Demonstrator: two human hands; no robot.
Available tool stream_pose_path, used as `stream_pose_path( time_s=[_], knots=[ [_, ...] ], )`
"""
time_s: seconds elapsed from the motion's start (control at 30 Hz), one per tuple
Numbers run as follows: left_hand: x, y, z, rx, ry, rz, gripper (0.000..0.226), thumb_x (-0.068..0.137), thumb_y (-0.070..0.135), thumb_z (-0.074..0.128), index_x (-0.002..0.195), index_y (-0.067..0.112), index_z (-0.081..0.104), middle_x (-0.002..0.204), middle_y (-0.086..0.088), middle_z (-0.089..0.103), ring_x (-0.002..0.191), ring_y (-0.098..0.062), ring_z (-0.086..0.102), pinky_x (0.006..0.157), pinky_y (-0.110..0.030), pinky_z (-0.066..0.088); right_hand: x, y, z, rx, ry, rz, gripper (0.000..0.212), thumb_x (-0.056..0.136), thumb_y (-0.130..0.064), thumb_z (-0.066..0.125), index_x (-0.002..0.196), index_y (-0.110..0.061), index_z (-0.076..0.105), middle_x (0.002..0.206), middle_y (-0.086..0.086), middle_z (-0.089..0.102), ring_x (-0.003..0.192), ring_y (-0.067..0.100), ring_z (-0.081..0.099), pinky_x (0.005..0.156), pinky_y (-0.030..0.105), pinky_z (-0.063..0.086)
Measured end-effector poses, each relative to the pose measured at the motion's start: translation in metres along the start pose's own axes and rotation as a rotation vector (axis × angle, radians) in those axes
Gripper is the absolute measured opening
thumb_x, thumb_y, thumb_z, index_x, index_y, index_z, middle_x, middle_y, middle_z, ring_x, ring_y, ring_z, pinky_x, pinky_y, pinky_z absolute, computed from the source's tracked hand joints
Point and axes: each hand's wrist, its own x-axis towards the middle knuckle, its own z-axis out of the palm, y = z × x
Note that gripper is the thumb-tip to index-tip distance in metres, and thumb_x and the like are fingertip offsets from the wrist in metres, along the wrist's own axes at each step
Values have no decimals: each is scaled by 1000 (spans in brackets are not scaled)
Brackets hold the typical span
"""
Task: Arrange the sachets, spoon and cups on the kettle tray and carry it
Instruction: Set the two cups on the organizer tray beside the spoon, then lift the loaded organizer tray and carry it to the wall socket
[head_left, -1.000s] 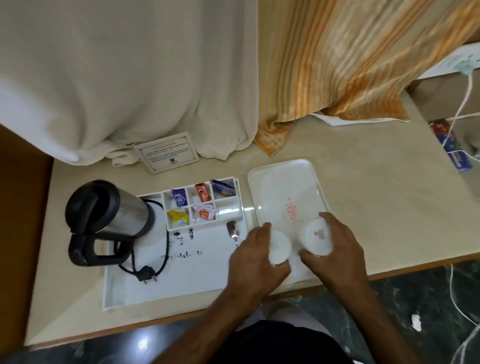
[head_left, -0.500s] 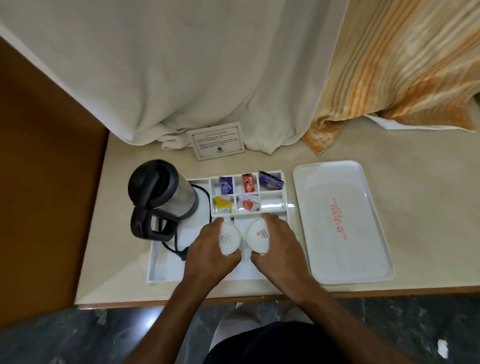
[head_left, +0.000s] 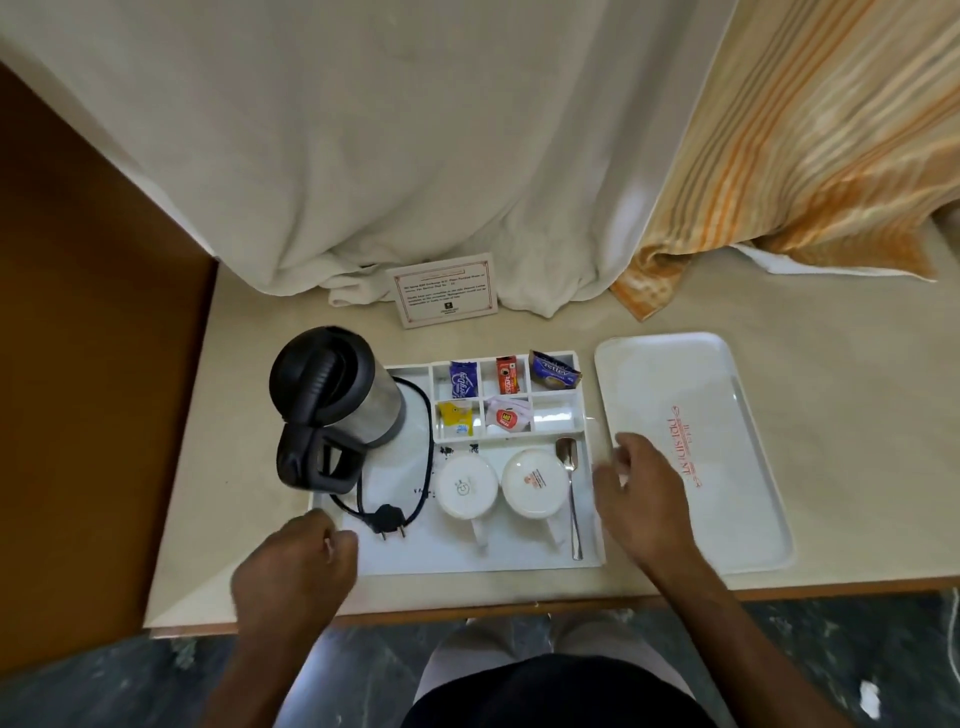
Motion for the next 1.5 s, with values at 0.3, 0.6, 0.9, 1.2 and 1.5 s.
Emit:
stream_pose_path(
  time_s=[0.3, 0.6, 0.9, 1.2, 1.5],
  knots=[
    [63, -37, 47, -284, -105, -335, 24, 84, 2, 56, 72, 19, 44, 61, 3, 45, 63, -32, 49, 64, -36, 37, 18, 8, 32, -356, 69, -84, 15, 96, -32, 50, 85, -22, 50, 74, -6, 56, 62, 10, 53, 60, 24, 39],
    [68, -47, 45, -327, -54, -350, 38, 78, 7, 66, 55, 25, 42, 51, 9, 47, 49, -14, 43, 50, -29, 31, 35, -1, 36, -279, -16, -79, 17, 95, -30, 50, 95, -14, 53, 91, 8, 66, 74, 19, 56, 66, 27, 38],
    [19, -34, -3, -310, 76, -520, 35, 75, 13, 69, 51, 22, 45, 48, 4, 46, 52, -30, 48, 58, -36, 39, 21, -24, -7, -73, 42, -294, 24, 96, -20, 50, 115, -8, 57, 103, 14, 67, 96, 32, 63, 76, 27, 38],
    [-103, -48, -56, -325, 450, -739, 23, 65, 31, 59, 62, 8, 59, 61, -17, 64, 61, -40, 58, 59, -41, 48, -1, -87, -16, -3, -118, -632, 23, 94, -21, 51, 109, -9, 62, 80, 4, 63, 70, 18, 49, 67, 28, 35],
    [-238, -107, -80, -280, 606, -1067, 28, 63, 34, 51, 48, 11, 46, 40, 0, 48, 42, -21, 47, 44, -28, 36, -80, -151, 43, -73, -329, -914, 26, 93, -25, 51, 101, -3, 62, 67, -5, 46, 65, 20, 41, 61, 27, 31]
  ],
)
